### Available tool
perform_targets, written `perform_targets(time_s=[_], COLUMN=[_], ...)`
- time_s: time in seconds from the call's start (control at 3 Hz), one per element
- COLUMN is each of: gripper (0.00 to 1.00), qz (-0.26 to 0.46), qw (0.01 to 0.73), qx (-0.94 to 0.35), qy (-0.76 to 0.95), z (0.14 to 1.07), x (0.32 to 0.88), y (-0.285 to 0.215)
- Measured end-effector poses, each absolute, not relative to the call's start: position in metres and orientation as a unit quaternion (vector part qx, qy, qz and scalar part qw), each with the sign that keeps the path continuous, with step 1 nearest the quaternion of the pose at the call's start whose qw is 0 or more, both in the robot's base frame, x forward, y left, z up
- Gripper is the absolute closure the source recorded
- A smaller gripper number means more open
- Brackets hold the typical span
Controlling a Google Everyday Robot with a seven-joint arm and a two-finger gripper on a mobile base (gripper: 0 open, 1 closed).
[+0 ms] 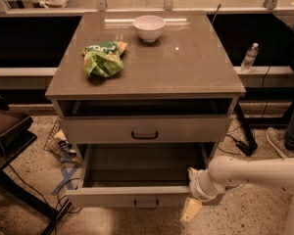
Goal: Open middle drawer
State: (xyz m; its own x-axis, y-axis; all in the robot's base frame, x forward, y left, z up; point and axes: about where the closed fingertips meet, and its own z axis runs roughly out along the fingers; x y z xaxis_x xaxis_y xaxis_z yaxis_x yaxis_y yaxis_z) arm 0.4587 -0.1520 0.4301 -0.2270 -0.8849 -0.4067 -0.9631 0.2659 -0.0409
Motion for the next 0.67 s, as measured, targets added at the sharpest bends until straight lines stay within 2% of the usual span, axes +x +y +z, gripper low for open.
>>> perform_targets(time_s=[0.33, 0.67], gripper=[0.16, 0.39], qz=[0.098, 0.082], qw=[0.163, 0.142], qx=[-0.609, -0.612], qy=[0.77, 0.774], z=[0.4354, 0.4377], x=[0.4628, 0.4574], y=[-0.1463, -0.1442])
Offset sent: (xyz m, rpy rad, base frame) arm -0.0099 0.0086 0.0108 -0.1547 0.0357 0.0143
